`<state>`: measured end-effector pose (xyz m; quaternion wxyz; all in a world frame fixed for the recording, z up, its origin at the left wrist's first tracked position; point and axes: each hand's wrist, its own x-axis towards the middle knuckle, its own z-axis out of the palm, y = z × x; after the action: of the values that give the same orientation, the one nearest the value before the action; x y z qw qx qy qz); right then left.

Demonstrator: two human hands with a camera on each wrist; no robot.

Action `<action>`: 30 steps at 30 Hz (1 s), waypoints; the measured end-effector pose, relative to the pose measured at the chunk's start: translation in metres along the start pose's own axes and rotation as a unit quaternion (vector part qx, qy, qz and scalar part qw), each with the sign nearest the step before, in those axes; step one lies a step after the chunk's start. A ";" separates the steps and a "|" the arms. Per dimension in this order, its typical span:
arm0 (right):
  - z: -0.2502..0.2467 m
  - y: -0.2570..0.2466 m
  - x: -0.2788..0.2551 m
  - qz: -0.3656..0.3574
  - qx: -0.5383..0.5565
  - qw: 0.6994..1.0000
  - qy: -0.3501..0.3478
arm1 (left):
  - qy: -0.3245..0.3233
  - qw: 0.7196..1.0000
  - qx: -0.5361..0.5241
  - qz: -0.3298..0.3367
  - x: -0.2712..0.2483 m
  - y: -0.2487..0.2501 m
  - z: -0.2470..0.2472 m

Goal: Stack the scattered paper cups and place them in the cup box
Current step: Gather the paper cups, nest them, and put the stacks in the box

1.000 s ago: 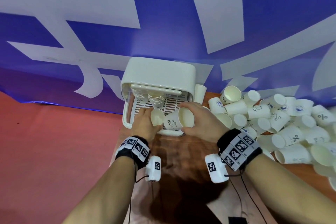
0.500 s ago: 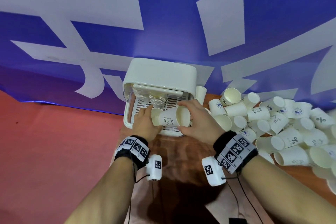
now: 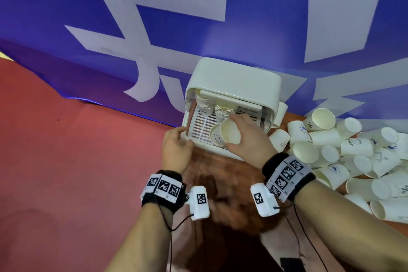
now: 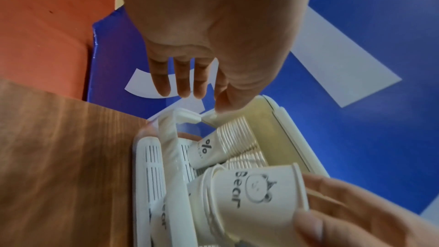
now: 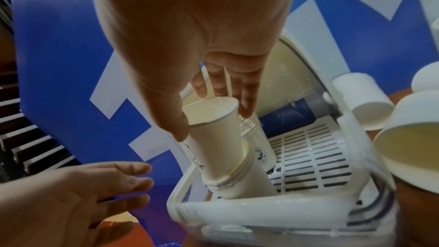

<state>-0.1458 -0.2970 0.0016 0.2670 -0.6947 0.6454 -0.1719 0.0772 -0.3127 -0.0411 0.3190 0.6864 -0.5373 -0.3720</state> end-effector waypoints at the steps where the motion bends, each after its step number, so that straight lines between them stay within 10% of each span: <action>1: 0.004 -0.001 0.003 -0.001 -0.005 1.000 -0.006 | 0.011 1.000 -0.008 -0.005 0.001 -0.003 -0.004; 30: 0.044 0.006 0.023 0.047 -0.054 0.997 -0.036 | 0.050 0.992 -0.088 -0.070 -0.010 -0.013 -0.027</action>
<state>-0.1229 -0.3131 -0.0395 0.2602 -0.6828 0.6755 -0.0992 0.1055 -0.2993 -0.0359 0.3781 0.7090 -0.4366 -0.4046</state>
